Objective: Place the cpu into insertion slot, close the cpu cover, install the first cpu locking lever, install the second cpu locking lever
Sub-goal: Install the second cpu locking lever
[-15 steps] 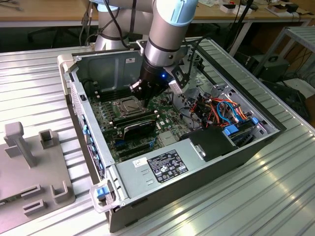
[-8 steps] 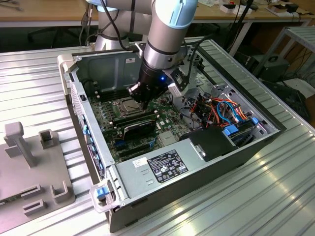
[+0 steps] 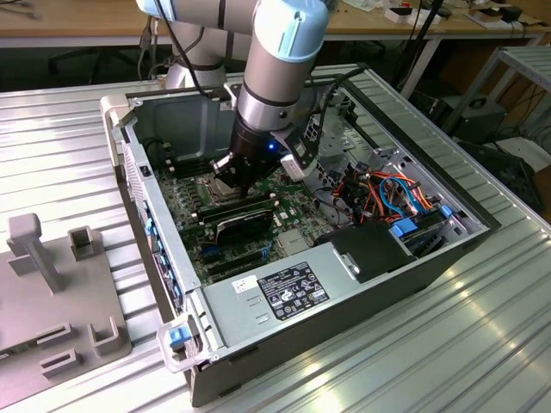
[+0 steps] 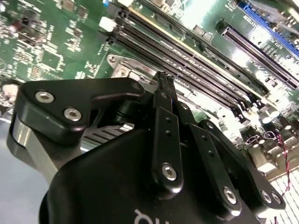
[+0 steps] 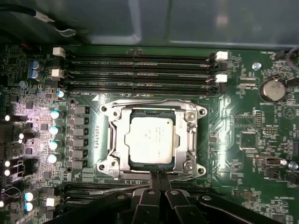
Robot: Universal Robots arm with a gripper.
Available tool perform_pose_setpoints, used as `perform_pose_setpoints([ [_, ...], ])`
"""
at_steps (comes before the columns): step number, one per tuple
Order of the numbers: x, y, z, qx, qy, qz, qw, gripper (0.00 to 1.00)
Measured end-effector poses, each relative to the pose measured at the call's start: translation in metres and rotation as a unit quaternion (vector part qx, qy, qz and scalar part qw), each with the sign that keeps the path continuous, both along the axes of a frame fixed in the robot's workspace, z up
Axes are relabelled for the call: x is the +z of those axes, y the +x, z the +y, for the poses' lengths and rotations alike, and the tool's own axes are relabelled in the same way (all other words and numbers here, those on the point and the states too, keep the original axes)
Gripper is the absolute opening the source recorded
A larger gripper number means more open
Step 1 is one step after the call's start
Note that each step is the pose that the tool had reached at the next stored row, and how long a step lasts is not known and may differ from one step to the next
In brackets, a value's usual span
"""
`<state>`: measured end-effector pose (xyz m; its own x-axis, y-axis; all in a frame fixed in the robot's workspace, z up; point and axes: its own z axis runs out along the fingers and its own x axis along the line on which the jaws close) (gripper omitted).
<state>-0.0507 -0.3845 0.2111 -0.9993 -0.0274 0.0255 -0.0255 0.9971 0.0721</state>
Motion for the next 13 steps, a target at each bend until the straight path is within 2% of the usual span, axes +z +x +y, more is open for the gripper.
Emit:
perform_pose_setpoints([
  [6, -0.0018, -0.0100, 0.0000, 0.001, 0.0005, 0.0000, 1.00000, 0.11],
  [13, -0.0018, -0.0166, -0.0001, 0.002, 0.0007, -0.0002, 1.00000, 0.11],
])
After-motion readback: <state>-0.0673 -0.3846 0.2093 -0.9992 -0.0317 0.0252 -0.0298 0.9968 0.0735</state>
